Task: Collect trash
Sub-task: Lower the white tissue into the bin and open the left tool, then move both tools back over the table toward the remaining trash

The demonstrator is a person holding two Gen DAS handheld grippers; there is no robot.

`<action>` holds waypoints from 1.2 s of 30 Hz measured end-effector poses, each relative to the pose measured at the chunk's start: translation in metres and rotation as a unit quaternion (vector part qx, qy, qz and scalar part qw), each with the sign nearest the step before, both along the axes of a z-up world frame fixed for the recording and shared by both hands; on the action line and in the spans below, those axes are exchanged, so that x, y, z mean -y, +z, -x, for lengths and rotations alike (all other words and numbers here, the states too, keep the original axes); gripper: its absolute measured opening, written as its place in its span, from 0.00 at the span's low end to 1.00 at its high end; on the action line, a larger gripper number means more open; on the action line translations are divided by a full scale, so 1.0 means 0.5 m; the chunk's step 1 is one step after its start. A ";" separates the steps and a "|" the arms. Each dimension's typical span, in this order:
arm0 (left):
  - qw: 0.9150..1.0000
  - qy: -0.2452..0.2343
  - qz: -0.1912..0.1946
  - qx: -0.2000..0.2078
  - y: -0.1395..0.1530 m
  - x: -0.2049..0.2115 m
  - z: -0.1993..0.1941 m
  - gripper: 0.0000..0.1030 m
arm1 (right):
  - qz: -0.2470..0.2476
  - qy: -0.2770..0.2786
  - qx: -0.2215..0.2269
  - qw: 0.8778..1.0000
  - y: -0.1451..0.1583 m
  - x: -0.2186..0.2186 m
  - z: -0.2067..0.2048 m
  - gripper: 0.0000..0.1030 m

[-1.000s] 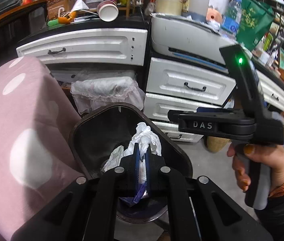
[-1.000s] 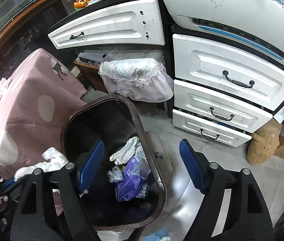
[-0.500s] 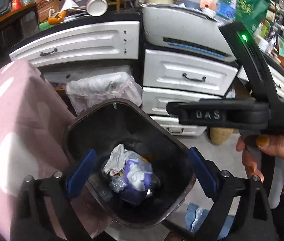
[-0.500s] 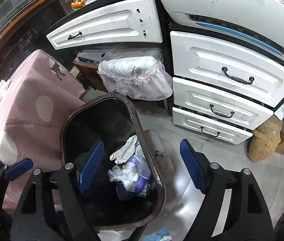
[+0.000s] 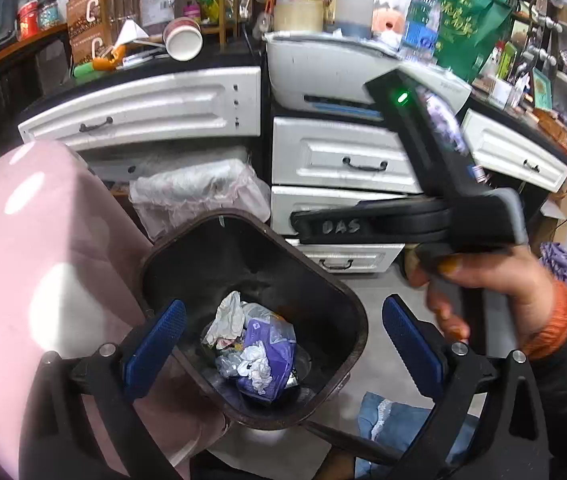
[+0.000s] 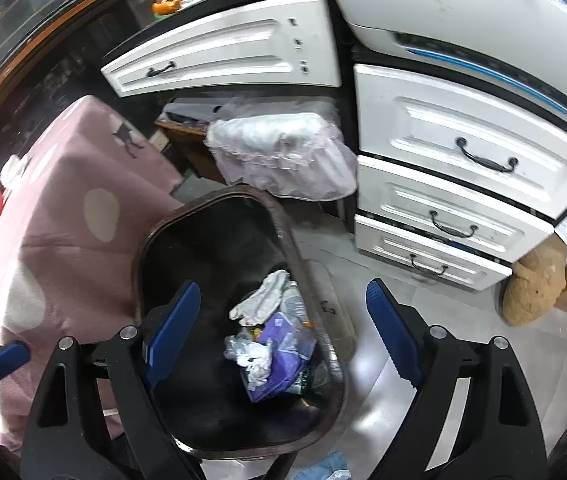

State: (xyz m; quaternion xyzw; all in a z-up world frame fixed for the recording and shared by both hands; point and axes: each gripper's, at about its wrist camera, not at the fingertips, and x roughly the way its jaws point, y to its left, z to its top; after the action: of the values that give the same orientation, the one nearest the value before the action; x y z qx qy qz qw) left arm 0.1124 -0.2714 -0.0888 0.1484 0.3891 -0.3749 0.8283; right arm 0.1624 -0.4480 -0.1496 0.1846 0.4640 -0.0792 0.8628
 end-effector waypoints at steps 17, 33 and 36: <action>0.992 0.100 0.017 0.074 0.130 -0.238 -0.068 0.95 | -0.012 0.158 0.080 0.984 0.164 -0.254 -0.104 0.84; 0.933 0.355 0.023 0.049 0.141 -0.640 -0.305 0.95 | 0.023 0.339 0.097 0.936 0.231 -0.611 -0.283 0.84; 0.921 0.386 0.011 0.050 0.139 -0.688 -0.367 0.95 | 0.030 0.348 0.096 0.932 0.230 -0.644 -0.318 0.84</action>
State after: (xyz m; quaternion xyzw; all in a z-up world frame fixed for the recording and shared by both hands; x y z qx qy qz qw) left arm 0.2958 0.0727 -0.0192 -0.0038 0.3705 -0.0224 0.9286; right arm 0.3215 -0.1259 -0.0347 -0.0080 0.4118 0.2305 0.8816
